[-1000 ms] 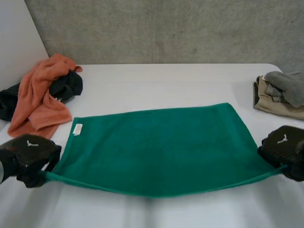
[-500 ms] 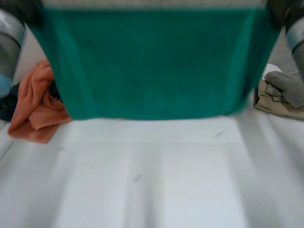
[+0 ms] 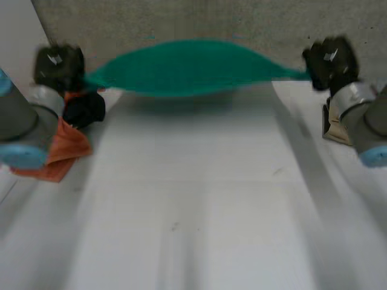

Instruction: Fold the laundry.

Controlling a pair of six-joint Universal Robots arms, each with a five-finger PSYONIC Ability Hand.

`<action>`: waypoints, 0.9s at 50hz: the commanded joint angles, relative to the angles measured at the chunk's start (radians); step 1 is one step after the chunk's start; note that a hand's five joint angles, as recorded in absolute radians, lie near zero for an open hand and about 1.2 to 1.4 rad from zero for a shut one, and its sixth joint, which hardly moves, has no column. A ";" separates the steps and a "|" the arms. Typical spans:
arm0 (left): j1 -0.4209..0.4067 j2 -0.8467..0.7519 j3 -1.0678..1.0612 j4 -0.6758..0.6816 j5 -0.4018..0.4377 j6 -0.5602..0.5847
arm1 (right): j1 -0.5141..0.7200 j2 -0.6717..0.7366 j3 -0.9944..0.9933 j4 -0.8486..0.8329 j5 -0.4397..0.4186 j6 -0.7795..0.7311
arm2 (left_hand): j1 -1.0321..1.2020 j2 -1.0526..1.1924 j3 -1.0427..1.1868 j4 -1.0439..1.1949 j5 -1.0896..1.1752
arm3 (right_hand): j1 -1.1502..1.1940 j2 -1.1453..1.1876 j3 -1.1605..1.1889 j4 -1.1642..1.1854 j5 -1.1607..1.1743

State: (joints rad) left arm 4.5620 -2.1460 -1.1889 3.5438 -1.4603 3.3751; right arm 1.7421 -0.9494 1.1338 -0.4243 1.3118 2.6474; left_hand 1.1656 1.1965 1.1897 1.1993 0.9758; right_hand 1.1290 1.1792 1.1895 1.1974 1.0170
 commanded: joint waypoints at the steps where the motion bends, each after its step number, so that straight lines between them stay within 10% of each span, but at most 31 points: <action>1: -0.021 -0.063 -0.165 -0.006 0.023 0.026 | 0.007 0.075 0.095 0.103 -0.003 -0.078 | 0.231 0.200 0.207 0.197 0.246 | 0.267 0.217 0.207 0.199 0.205; 13: -0.008 0.221 -0.487 -0.334 0.024 0.242 | -0.067 -0.096 0.297 0.481 0.007 -0.342 | 0.231 0.200 0.207 0.197 0.246 | 0.267 0.217 0.207 0.199 0.205; 24: 0.182 0.581 -0.744 -0.804 0.139 0.553 | -0.226 -0.456 0.535 1.009 -0.031 -0.632 | 0.231 0.200 0.207 0.197 0.246 | 0.267 0.217 0.207 0.199 0.205; 33: 0.186 0.506 -0.669 -0.712 0.241 0.555 | -0.188 -0.356 0.485 0.785 -0.111 -0.546 | 0.231 0.200 0.207 0.197 0.246 | 0.267 0.217 0.207 0.199 0.205; 45: 0.017 0.024 -0.087 -0.557 -0.014 0.397 | -0.029 0.009 0.155 0.376 0.058 -0.366 | 0.231 0.200 0.207 0.197 0.246 | 0.267 0.217 0.207 0.199 0.205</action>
State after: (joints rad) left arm 4.6400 -1.9058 -1.5676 2.9520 -1.3710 3.8209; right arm 1.6629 -1.1054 1.4521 0.1121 1.2828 2.2352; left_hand 1.1655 1.1965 1.1897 1.1993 0.9758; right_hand 1.1290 1.1792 1.1895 1.1974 1.0173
